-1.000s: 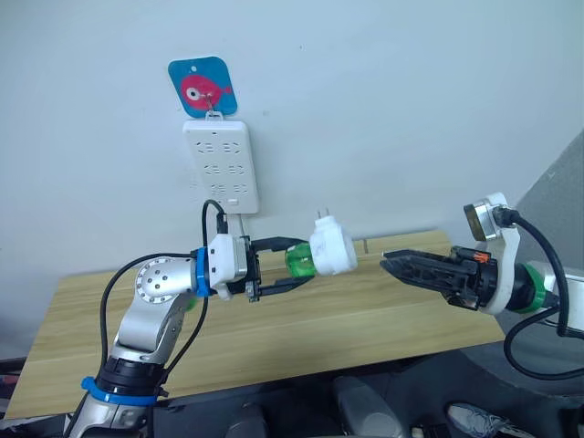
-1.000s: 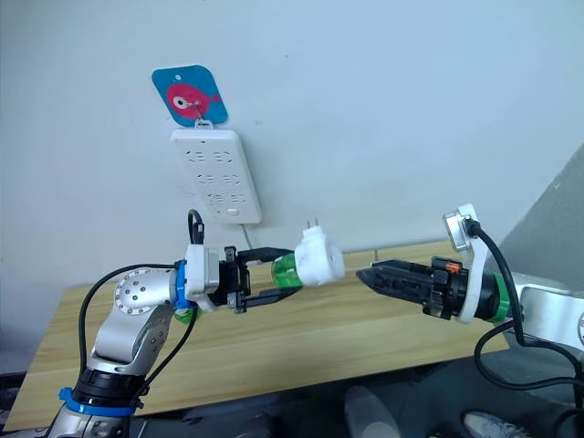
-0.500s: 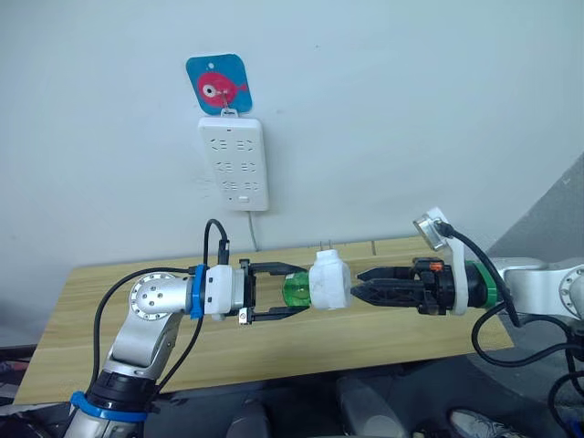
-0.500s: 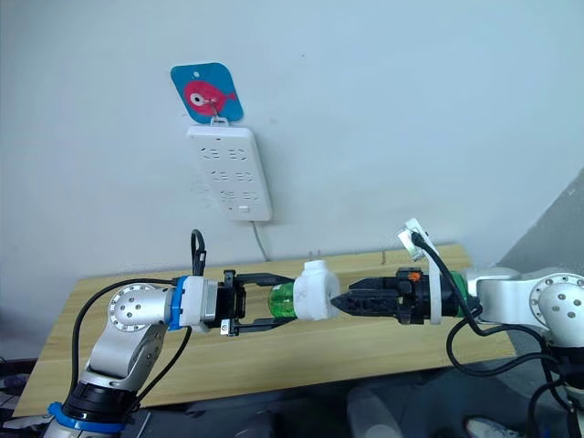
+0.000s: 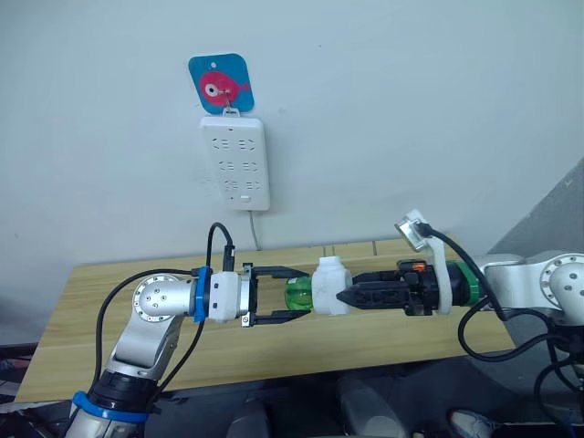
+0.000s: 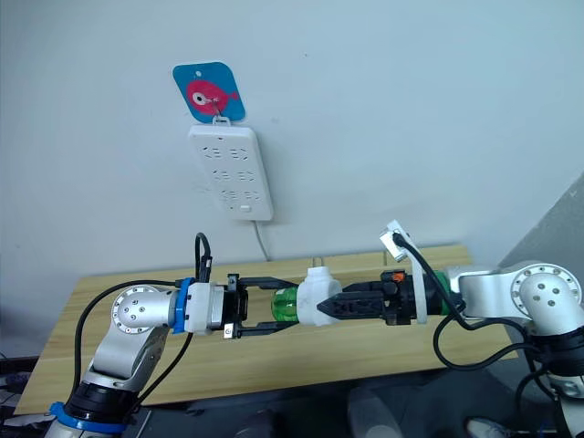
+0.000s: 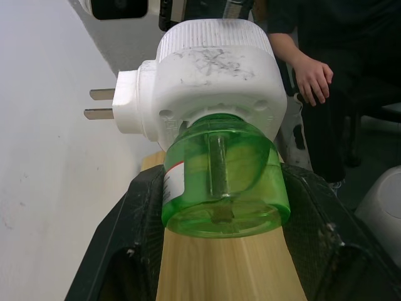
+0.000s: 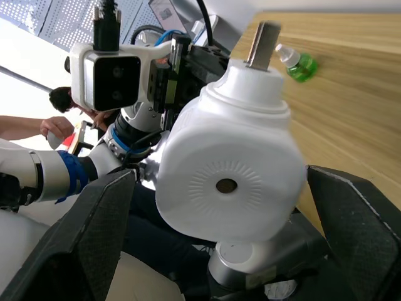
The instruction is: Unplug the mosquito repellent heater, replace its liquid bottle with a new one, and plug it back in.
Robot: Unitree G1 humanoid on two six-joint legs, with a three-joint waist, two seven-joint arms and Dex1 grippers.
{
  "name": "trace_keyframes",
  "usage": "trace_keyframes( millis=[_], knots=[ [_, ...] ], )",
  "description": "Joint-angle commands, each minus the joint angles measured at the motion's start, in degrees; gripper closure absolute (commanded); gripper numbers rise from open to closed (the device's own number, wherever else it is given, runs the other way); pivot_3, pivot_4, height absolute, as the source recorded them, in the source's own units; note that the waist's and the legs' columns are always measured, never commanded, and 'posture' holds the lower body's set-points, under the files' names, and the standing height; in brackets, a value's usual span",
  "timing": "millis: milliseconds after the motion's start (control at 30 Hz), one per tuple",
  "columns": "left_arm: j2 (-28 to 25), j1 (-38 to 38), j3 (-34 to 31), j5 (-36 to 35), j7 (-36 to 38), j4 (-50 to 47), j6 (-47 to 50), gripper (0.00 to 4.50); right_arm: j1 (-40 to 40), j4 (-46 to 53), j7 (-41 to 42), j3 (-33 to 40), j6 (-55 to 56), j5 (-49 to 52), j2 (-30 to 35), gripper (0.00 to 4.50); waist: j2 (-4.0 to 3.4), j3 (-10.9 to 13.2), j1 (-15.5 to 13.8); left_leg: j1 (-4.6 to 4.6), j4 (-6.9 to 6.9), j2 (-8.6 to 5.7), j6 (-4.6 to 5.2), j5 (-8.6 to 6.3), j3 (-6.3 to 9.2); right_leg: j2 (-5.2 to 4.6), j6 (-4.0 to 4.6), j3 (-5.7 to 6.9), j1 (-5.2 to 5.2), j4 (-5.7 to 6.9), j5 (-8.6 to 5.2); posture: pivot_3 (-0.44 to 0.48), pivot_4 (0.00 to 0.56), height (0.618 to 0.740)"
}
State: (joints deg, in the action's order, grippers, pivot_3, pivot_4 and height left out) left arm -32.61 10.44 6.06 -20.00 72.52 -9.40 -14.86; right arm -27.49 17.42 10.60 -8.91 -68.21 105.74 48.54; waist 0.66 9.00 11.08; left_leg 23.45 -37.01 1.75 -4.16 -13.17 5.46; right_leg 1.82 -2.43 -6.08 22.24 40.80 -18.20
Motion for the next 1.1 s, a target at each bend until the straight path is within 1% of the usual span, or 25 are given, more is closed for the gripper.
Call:
trace_keyframes(
  millis=[33, 333, 433, 500, 533, 700, 767, 833, 867, 900, 967, 1000, 1033, 1100],
  knots=[
    [-0.2, 1.0, 0.0, -0.5, -0.6, -1.3, -1.0, 2.26, -0.9, 0.1, -1.2, -0.3, 0.2, 1.6, -0.6, 0.0, 0.02, 0.0, 0.0, 0.0, 0.0, 0.0, 0.0, 0.0, 0.0, 0.0, 0.0, 0.0, 0.0, -0.01, 0.0, -0.202, 0.132, 0.71],
    [-0.1, 1.3, 0.7, -0.1, -1.4, -2.0, -1.3, 2.26, -0.9, -2.4, -2.8, -0.8, 1.1, 3.8, -3.4, 0.0, 0.05, 0.1, 0.0, 0.01, 0.01, 0.01, 0.0, 0.0, 0.01, 0.0, 0.0, 0.0, 0.0, -0.03, 0.0, -0.202, 0.132, 0.71],
    [0.0, 1.5, 0.9, 0.0, -1.7, -2.0, -1.3, 2.26, -1.2, -2.5, -3.0, -1.0, 0.7, 4.0, -4.0, 0.58, 0.05, 0.1, 0.0, 0.02, 0.02, 0.01, 0.0, 0.0, 0.01, 0.0, 0.0, 0.0, 0.0, -0.04, 0.0, -0.202, 0.132, 0.71],
    [0.1, 1.7, 1.1, 0.2, -2.0, -2.1, -1.3, 2.26, -1.3, -2.6, -3.5, -1.3, 0.7, 4.2, -4.5, 1.28, 0.06, 0.1, 0.0, 0.02, 0.02, 0.01, 0.0, 0.0, 0.01, 0.0, 0.0, 0.01, 0.01, -0.04, 0.0, -0.202, 0.132, 0.71],
    [0.3, 1.8, 1.1, 0.3, -2.3, -2.2, -1.2, 2.26, -1.3, -2.6, -3.7, -1.4, 0.7, 4.2, -4.7, 1.48, 0.05, 0.1, 0.0, 0.02, 0.02, 0.0, 0.0, 0.0, 0.01, 0.0, 0.0, 0.0, 0.01, -0.04, 0.0, -0.202, 0.132, 0.71],
    [0.5, 1.8, 1.3, 0.4, -3.3, -3.1, -0.3, 2.26, -1.5, -2.3, -4.2, -1.4, 0.7, 4.5, -5.3, 1.49, 0.05, 0.1, 0.0, 0.02, 0.03, 0.01, 0.0, 0.0, 0.01, 0.0, 0.0, 0.0, 0.02, -0.04, 0.0, -0.199, 0.13, 0.71],
    [-0.4, 1.8, 1.5, -1.2, -2.3, -3.9, 2.4, 2.26, -1.6, -2.1, -3.8, -1.3, 0.7, 4.0, -5.6, 1.49, 0.05, 0.1, 0.0, 0.03, 0.03, 0.01, 0.0, 0.0, 0.01, 0.0, 0.0, 0.01, 0.02, -0.05, 0.0, -0.199, 0.128, 0.71],
    [-2.5, 1.7, 1.7, -4.4, -1.3, -5.7, 10.0, 2.26, -1.8, -1.7, -3.0, -1.1, 0.5, 2.9, -5.8, 1.49, 0.07, 0.1, 0.1, 0.03, 0.03, 0.01, 0.0, 0.0, 0.02, 0.0, 0.0, 0.01, 0.03, -0.04, 0.0, -0.2, 0.127, 0.71],
    [-5.2, 3.1, 1.9, -8.4, -2.1, -6.9, 21.1, 2.26, -1.9, -1.1, -1.7, -0.6, 0.2, 1.7, -5.8, 1.49, 0.08, 0.2, 0.1, 0.03, 0.03, 0.03, 0.0, 0.0, 0.02, 0.01, 0.0, 0.01, 0.03, -0.04, 0.0, -0.199, 0.124, 0.71],
    [-7.1, 4.2, 1.9, -11.3, -3.0, -7.9, 29.3, 2.26, -2.0, -0.7, -0.8, -0.3, 0.0, 0.7, -5.8, 1.49, 0.1, 0.2, 0.1, 0.03, 0.03, 0.02, 0.0, 0.0, 0.03, 0.01, 0.0, 0.02, 0.04, -0.02, -0.01, -0.199, 0.124, 0.71],
    [-10.5, 7.1, 1.8, -17.0, -3.4, -8.1, 43.1, 2.26, -2.2, 0.4, 2.2, 0.5, -0.4, -2.0, -5.9, 1.49, 0.11, 0.2, 0.1, 0.07, 0.01, 0.02, 0.0, 0.0, 0.14, 0.03, 0.01, 0.1, 0.05, -0.02, -0.01, -0.197, 0.123, 0.71],
    [-12.5, 9.6, 2.1, -19.9, -2.3, -6.6, 50.2, 2.26, -2.2, 1.3, 4.6, 0.9, -0.6, -4.1, -5.6, 1.49, 0.12, 0.2, 0.1, 0.07, 0.01, 0.02, 0.0, 0.0, 0.14, 0.03, 0.01, 0.11, 0.04, -0.02, -0.02, -0.196, 0.122, 0.71],
    [-13.9, 11.4, 2.4, -22.0, -1.5, -5.6, 55.6, 2.26, -2.3, 2.0, 6.5, 1.1, -0.8, -5.8, -5.5, 1.49, 0.12, 0.3, 0.1, 0.07, 0.01, 0.02, 0.0, 0.0, 0.17, 0.03, 0.03, 0.14, 0.05, -0.03, -0.03, -0.198, 0.122, 0.71],
    [-15.4, 14.5, 2.5, -24.5, 0.1, -3.7, 61.4, 2.26, -2.1, 2.9, 9.8, 1.4, -0.8, -8.6, -5.3, 1.49, 0.12, 0.3, 0.1, 0.09, 0.03, 0.01, 0.0, 0.0, 0.19, 0.03, 0.08, 0.21, 0.05, -0.05, -0.08, -0.198, 0.122, 0.71]
  ],
)
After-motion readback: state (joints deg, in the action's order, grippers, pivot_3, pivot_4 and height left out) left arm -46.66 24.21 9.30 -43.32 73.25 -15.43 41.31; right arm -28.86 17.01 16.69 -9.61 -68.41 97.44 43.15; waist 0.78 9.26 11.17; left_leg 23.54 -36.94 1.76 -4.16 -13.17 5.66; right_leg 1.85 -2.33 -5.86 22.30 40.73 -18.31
